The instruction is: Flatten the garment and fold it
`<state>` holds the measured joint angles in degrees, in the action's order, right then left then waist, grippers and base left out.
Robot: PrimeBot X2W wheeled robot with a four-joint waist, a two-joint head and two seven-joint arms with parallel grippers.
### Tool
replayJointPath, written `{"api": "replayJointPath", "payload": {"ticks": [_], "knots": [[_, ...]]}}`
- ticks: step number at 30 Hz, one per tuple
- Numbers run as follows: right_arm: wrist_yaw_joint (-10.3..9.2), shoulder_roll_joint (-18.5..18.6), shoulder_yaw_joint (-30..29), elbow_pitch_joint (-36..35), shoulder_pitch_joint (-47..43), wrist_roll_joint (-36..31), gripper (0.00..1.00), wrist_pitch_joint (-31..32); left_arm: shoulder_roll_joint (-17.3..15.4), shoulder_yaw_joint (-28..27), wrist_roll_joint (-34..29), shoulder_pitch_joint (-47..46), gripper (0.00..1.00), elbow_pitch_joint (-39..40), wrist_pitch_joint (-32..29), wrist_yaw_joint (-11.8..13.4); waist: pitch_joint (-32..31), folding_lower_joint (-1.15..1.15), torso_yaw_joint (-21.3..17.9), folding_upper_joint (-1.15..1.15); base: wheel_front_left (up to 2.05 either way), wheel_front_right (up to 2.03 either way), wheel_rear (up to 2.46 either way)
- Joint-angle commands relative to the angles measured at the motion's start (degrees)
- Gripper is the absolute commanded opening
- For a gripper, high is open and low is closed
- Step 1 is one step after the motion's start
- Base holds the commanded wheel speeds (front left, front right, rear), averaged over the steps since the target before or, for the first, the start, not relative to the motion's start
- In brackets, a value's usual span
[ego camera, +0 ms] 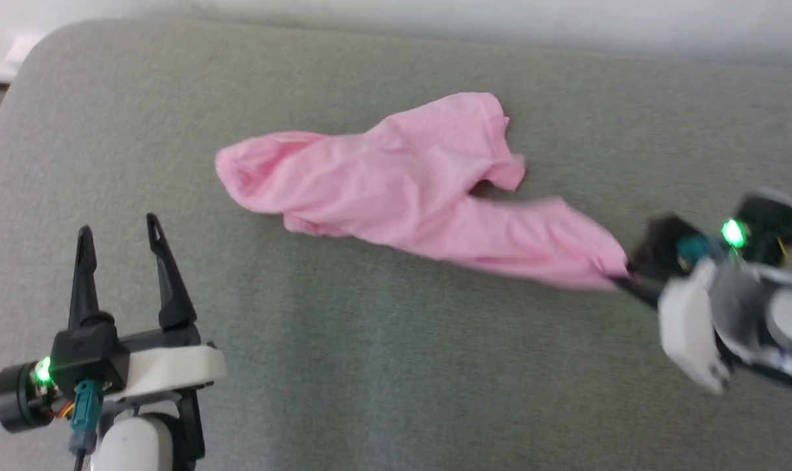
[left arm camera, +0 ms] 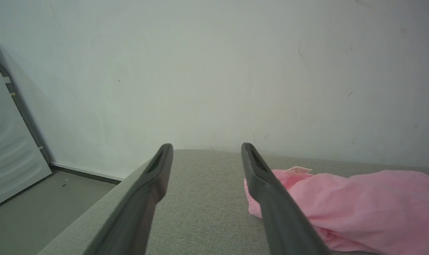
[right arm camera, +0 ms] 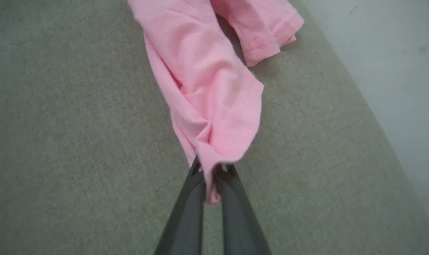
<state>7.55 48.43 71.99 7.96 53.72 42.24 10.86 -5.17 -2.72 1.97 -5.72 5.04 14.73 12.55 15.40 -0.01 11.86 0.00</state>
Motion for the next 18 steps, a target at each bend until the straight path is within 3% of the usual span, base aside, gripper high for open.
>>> {"api": "replayJointPath", "payload": {"ticks": [1, 4, 8, 15, 16, 17, 18], "knots": [[-0.06, 2.72, -0.71, -2.12, -4.78, 0.99, 0.0, -0.25, -0.15, -0.49, -0.66, 1.45, 1.0, 0.14, 0.27, -0.25, -4.58, 0.01, -4.7, 0.0, 0.0, 0.0, 0.0], [-0.06, 7.0, -2.02, -5.05, -12.59, 1.42, 0.0, 0.76, -0.09, -0.67, -0.96, 3.04, 1.0, 0.4, 0.27, -0.25, -5.81, 0.01, -6.17, 0.0, 0.0, 0.0, 0.0], [-0.06, 9.67, -4.59, -6.84, -23.92, 2.94, 0.0, 1.78, -0.06, -0.76, -1.14, 4.14, 1.0, 0.29, 0.27, -0.4, -6.94, 0.01, -7.13, 0.0, 0.0, 0.0, 0.0], [-0.06, 9.14, -12.75, -6.88, -40.07, 3.22, 0.0, 1.42, -0.08, -0.64, -1.44, 5.69, 1.0, 0.33, 0.27, -0.52, -8.08, 0.01, -7.93, 0.0, 0.0, 0.0, 0.0], [-0.06, 8.6, -15.12, -6.55, -41.16, 2.64, 0.39, 0.77, -0.12, -0.67, -1.48, 5.86, 1.0, 0.34, 0.27, -0.5, -8.18, 0.01, -8.05, 0.0, 0.0, 0.0, 0.0], [-0.06, 8.0, -17.64, -6.34, -42.05, 1.9, 1.0, 0.15, -0.22, -0.71, -1.52, 5.99, 1.0, 0.26, 0.27, -0.53, -8.3, 0.01, -8.15, 0.0, 0.0, 0.0, 0.0], [-0.06, 7.35, -20.34, -6.27, -42.94, 1.49, 1.0, -0.28, -0.4, -0.67, -1.69, 6.11, 1.0, 0.18, 0.27, -0.56, -8.47, 0.01, -8.23, 0.0, 0.0, 0.0, 0.0]]}}
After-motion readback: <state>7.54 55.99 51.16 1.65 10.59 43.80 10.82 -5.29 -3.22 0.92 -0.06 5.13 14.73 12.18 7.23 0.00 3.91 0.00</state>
